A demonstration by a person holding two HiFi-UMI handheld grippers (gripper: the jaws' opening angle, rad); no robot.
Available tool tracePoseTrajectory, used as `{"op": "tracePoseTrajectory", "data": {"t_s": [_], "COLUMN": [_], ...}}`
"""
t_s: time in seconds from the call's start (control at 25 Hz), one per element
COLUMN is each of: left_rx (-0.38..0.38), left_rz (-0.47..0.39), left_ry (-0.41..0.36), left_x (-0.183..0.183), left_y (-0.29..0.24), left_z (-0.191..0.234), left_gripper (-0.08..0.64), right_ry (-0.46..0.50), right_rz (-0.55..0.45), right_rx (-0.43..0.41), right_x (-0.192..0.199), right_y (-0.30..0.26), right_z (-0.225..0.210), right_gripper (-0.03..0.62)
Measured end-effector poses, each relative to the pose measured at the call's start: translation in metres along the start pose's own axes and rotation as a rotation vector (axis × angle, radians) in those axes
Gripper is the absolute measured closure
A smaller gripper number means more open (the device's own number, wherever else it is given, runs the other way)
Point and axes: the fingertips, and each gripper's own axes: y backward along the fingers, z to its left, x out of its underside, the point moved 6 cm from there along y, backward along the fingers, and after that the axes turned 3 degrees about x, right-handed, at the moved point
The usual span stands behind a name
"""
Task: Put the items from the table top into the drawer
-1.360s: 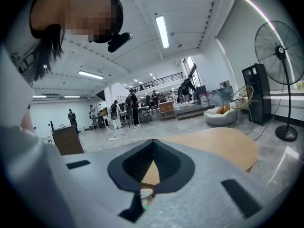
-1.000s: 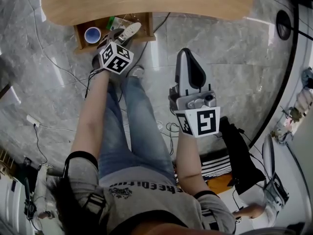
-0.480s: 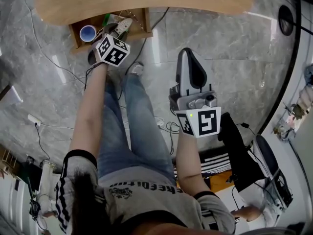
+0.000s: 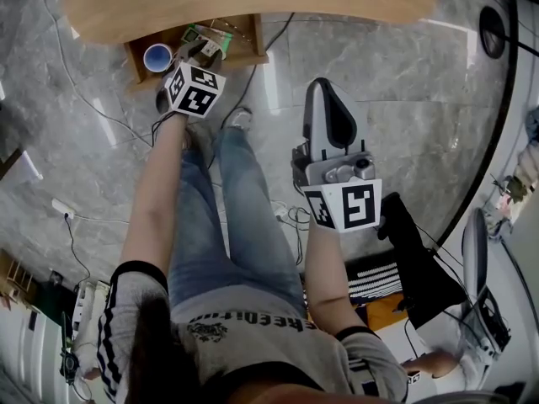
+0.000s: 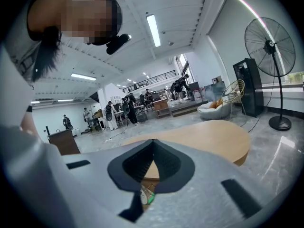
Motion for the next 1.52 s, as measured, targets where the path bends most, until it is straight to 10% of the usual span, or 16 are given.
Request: {"op": "tracePoseTrajectory", "data": {"t_s": [0.12,0.8,1.52], "left_rx": [-0.033,-0.057,-0.107], "left_rz": [-0.045,-0.346,-0.609], "left_ry": [0.024,0.247,0.242], "left_x": [0.000,0.022,0.004], "left_y": [0.015,0.156,0.361], "left_z": [0.007,0.034,0.048], "left_gripper": [0.534,0.549,0.548], "right_ry": [0.002,0.034,0.079], "right_rz": [-0.002,-0.045,-0.061], "right_rx": [-0.007,-0.003,0.020], "right_x": [-0.002,-0.029,-0.087], "right_y": [-0.002,0.017,0.071], "right_z": [0.012,0.104,0.189], "right_gripper": [0.592,0.592,0.592]}}
